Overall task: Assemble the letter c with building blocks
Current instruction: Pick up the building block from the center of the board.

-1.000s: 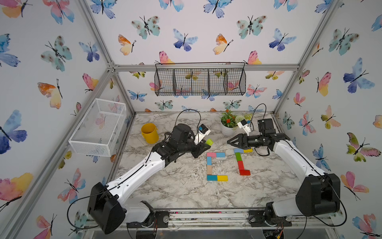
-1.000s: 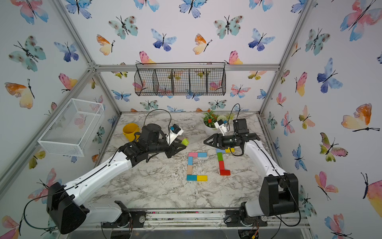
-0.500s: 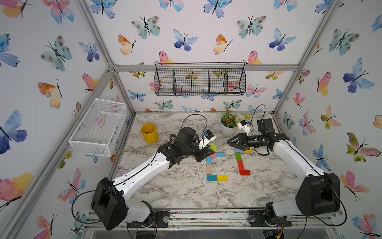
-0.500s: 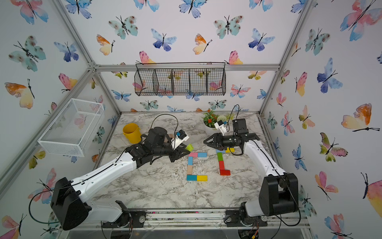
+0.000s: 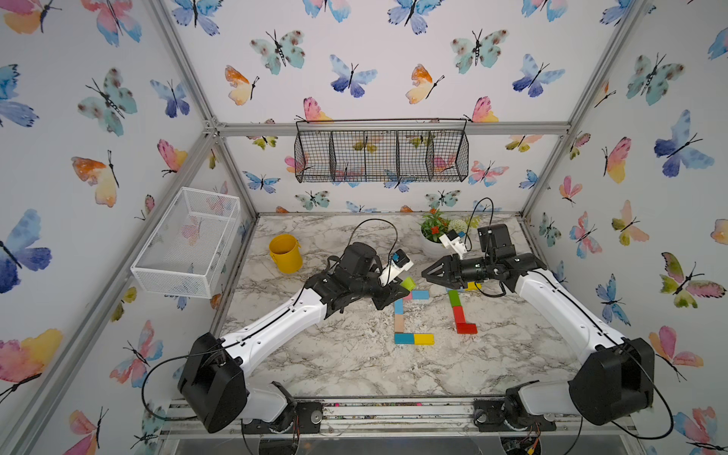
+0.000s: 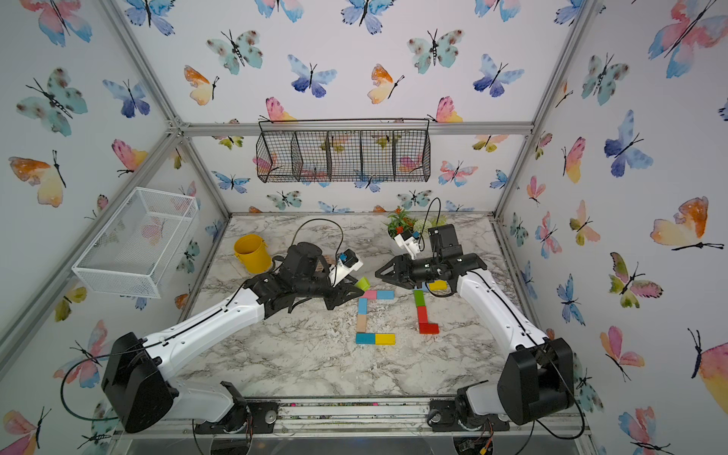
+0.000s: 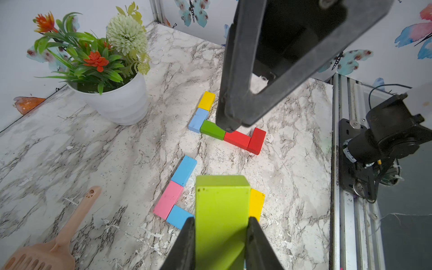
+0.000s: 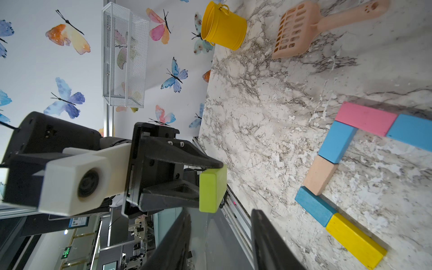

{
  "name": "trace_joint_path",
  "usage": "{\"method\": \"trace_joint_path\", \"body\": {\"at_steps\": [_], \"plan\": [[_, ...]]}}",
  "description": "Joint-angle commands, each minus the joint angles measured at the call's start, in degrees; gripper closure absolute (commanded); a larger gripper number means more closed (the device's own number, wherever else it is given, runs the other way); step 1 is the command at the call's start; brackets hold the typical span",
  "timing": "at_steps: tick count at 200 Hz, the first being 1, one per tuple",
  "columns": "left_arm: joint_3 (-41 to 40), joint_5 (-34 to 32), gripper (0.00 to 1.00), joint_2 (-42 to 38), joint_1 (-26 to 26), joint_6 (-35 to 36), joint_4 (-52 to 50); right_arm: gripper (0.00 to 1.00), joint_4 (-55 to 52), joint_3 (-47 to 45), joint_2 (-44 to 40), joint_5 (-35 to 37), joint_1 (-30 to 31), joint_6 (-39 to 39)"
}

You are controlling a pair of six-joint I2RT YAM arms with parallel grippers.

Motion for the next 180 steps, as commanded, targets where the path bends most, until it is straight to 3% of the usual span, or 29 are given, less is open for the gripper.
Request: {"method": "trace_joint_path", "body": {"at_steps": [1, 66, 127, 180], "plan": [[0.2, 1.9, 0.88, 0.4, -0.3, 0.7, 1.1, 0.56, 0.5, 1.5, -1.2, 1.5, 1.5, 2.1], [0.1, 1.9, 0.88, 0.5, -0.6, 0.9, 1.0, 0.57, -4.7, 5.6, 1.4, 7.2, 6.8, 0.3], [0.0, 1.9, 0.88, 0.1, -0.7, 1.2, 1.0, 0.60, -5.9, 4.7, 1.2, 12.3, 7.5, 0.8], [0.0, 1.9, 0.88, 0.1, -0.7, 1.3, 1.0, 0.59, -4.5, 4.2, 1.6, 11.1, 9.3, 2.0]]}}
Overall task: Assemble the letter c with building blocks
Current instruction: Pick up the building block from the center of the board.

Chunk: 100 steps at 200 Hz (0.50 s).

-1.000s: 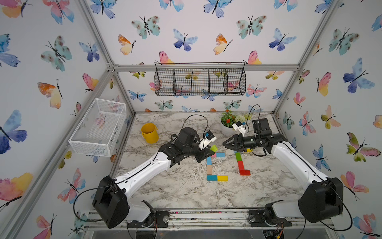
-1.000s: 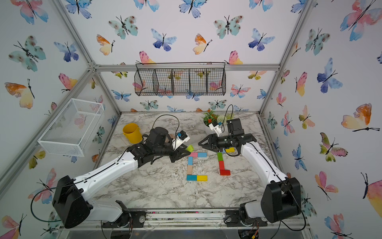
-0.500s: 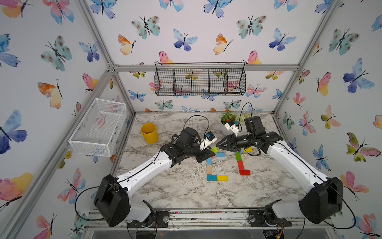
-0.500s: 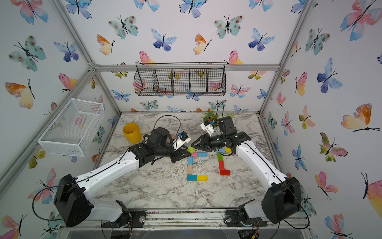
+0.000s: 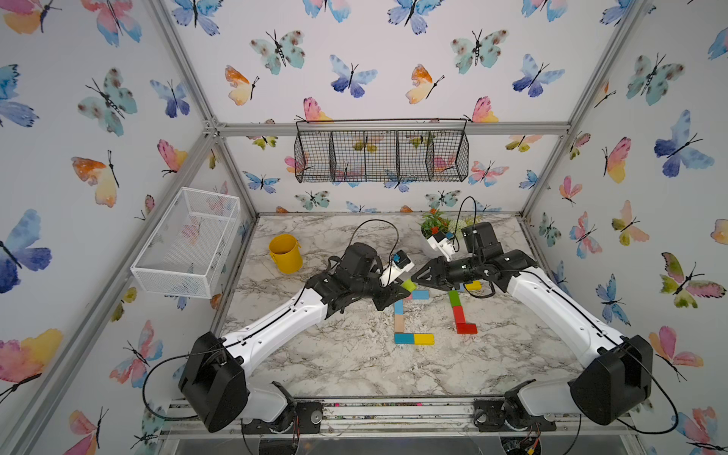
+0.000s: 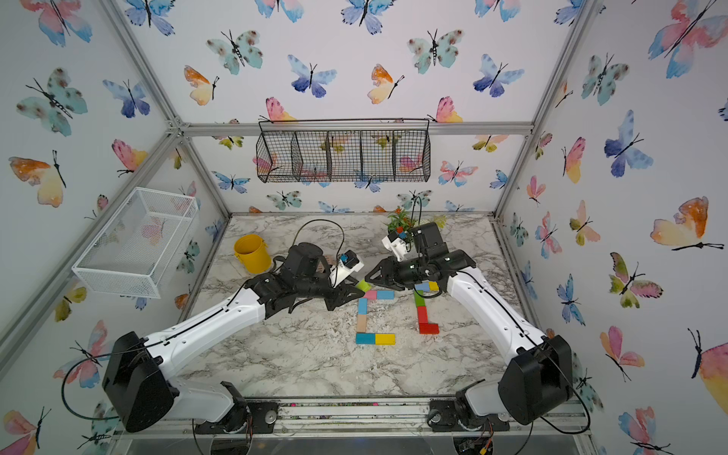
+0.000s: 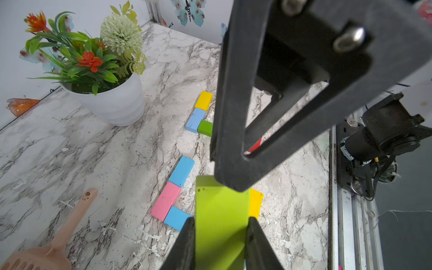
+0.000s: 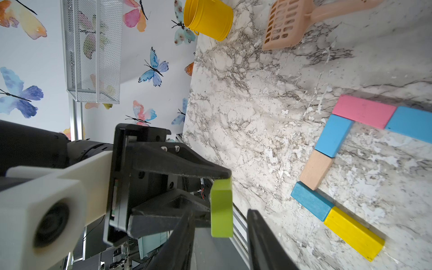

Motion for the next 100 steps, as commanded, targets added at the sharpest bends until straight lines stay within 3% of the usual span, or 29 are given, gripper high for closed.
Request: {"method": "trace_joint_path", "body": {"at_steps": [1, 41, 100], "plan": [[0.0, 1.4, 0.88, 0.0, -0.3, 0.8, 1.0, 0.59, -0.1, -0.4, 0.7, 0.7, 1.3, 0.7], [-0.1, 1.4, 0.88, -0.4, -0.4, 1.1, 1.0, 0.60, 1.7, -1.6, 0.6, 1.2, 2.2, 2.1], [-0.2, 1.3, 0.88, -0.7, -0.3, 1.3, 1.0, 0.76, 2.6, -2.5, 0.6, 2.2, 2.8, 2.9]]}}
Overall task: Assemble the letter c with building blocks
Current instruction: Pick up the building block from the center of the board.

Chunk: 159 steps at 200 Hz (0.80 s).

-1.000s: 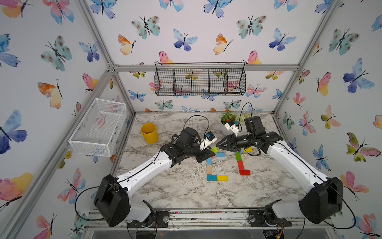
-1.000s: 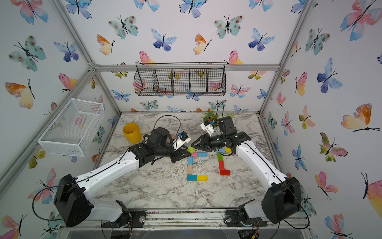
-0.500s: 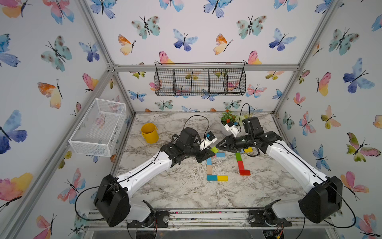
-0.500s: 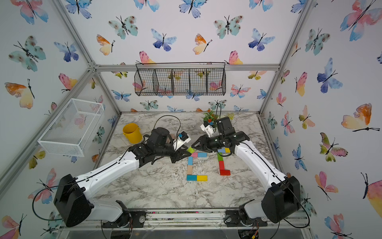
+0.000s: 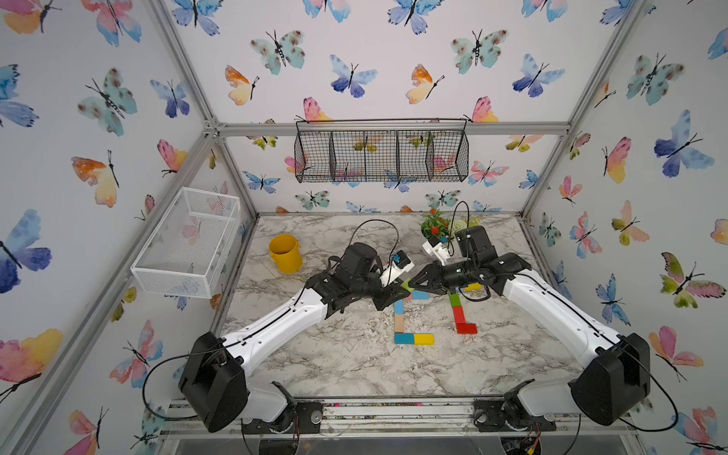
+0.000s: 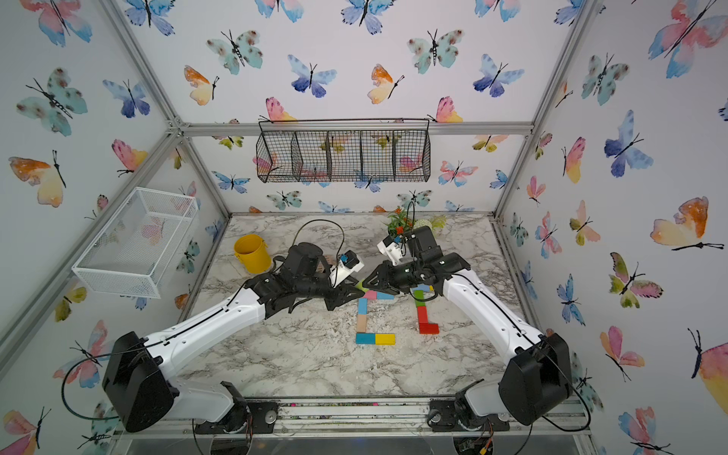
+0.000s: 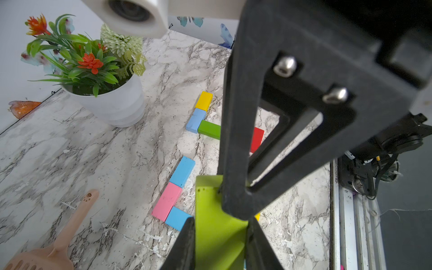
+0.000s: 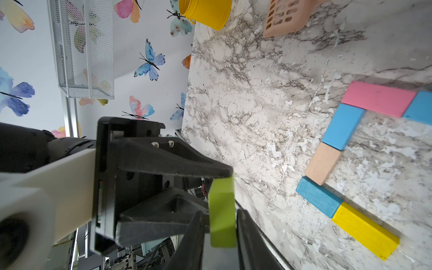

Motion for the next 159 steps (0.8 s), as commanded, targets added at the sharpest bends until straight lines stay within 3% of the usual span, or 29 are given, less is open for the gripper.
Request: {"method": "trace_joint_path", "body": {"at_steps": [1, 30, 57, 86, 126, 159], "plan": [[-0.2, 1.3, 0.88, -0.7, -0.3, 0.7, 1.0, 0.77, 1.3, -0.8, 0.5, 0.9, 0.6, 0.3], [-0.4, 1.3, 0.83, -1.1, -0.4, 1.1, 1.1, 0.86, 1.7, -2.0, -0.4, 2.2, 0.6, 1.1], [-0.3, -1.1, 0.48, -1.3, -0.4, 0.3, 1.2, 0.90, 1.7, -2.2, -0.9, 2.9, 0.7, 1.5], [-0.4, -1.2, 0.33, -3.3, 0.6, 0.3, 1.5, 0.93, 2.2, -3.5, -2.1, 6.3, 0.6, 1.8], [-3.0, 4.2, 0.30, -8.1, 7.5, -3.2, 6.2, 0.96, 3.2, -5.7, -3.8, 14.3, 0.5, 0.9], [-3.5, 3.7, 0.30, -9.2, 8.6, -4.0, 6.7, 0.97, -0.8, -4.1, -3.0, 18.0, -0.3, -2.5]]}}
